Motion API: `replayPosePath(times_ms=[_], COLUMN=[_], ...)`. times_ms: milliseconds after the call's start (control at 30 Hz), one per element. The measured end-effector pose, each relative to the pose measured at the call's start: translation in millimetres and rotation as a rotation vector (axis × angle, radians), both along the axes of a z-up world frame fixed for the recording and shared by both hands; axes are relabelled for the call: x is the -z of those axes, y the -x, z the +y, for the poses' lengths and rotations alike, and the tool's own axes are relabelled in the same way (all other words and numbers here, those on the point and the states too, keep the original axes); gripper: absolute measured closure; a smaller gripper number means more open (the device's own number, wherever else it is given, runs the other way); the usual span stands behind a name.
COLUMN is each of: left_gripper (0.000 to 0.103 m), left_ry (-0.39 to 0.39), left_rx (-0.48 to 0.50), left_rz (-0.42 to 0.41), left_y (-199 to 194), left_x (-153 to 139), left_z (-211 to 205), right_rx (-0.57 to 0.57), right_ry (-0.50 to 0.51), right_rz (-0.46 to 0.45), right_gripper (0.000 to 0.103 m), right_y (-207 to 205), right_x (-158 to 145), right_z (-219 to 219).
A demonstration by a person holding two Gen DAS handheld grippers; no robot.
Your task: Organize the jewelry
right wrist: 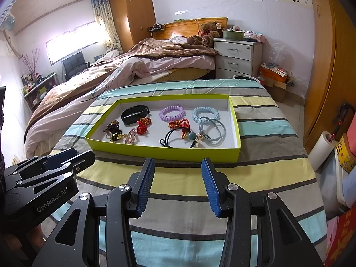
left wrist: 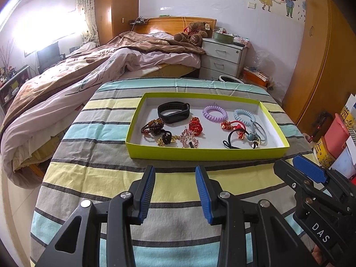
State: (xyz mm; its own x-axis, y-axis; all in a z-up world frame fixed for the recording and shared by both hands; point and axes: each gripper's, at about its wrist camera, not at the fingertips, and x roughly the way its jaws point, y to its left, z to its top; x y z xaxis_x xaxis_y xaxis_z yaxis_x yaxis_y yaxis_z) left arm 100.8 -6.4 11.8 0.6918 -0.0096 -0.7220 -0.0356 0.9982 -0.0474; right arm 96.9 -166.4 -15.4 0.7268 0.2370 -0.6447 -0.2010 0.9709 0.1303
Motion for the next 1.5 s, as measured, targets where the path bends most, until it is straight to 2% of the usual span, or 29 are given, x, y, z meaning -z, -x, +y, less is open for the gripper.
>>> replayPosePath(times_ms=[1500], left_gripper=[0.066], left_ry=[-0.008], left_rx=[-0.006], left_rz=[0.001], left_y=[2.2], left_x=[-3.8], left_z=[2.7], right_rx=[0.008], right_ry=[0.003], right_rz=[0.012], right_gripper=[0.058], right_y=[-1.4], right_x=[-3.0], right_z=[-3.5])
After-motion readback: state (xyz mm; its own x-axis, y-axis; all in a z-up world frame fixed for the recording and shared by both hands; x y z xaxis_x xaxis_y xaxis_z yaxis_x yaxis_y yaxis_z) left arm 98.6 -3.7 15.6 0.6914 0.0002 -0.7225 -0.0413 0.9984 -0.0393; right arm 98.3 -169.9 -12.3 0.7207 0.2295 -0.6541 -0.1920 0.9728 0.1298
